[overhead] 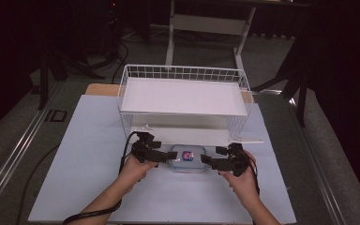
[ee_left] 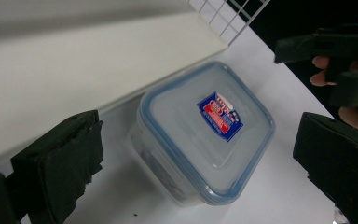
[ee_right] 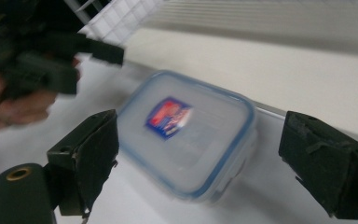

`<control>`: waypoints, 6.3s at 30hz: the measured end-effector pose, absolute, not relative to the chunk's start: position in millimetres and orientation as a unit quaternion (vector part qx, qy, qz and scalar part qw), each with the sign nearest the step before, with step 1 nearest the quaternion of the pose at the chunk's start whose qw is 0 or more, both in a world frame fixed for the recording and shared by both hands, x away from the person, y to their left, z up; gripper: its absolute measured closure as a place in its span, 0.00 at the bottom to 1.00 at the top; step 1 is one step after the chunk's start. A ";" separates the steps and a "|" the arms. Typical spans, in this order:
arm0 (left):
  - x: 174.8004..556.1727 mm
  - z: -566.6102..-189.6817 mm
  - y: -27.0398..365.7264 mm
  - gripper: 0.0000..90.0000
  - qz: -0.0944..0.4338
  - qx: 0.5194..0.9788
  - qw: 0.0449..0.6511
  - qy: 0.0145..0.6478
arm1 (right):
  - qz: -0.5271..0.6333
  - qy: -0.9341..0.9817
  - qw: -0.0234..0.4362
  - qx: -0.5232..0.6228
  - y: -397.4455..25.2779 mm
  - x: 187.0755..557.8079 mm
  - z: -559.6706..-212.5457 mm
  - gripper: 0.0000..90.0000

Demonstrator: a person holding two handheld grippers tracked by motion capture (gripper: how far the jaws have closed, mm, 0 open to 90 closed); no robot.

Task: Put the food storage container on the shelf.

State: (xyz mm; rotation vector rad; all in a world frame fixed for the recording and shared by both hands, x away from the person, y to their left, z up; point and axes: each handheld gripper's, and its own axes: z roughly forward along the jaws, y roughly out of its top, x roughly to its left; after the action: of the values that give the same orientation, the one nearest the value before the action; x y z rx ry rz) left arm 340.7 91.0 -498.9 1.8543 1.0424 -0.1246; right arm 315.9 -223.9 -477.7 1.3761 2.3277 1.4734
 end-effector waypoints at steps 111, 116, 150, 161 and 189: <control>366.6 -496.2 79.7 0.51 0.026 0.750 0.469 0.466 | 0.483 0.703 0.029 0.522 -185.7 367.0 -493.8 0.42; 370.5 -501.2 79.8 0.50 0.033 0.748 0.467 0.471 | 0.487 0.698 0.024 0.525 -184.3 372.0 -501.6 0.42; 391.8 -520.2 81.5 0.36 0.031 0.713 0.510 0.480 | 0.481 0.682 0.040 0.549 -177.4 395.2 -508.4 0.36; 390.2 -518.3 87.0 0.40 0.056 0.714 0.514 0.472 | 0.480 0.688 0.078 0.539 -174.8 394.3 -507.7 0.38; 306.5 -490.1 115.7 0.32 0.046 0.753 0.505 0.420 | 0.485 0.735 0.136 0.455 -171.1 332.5 -478.7 0.38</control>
State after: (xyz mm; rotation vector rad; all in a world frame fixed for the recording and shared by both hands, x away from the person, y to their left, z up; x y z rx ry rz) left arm 306.5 115.7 -490.1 1.8159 1.0128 0.1113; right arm 332.5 -171.1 -478.7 1.3164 2.1277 1.4032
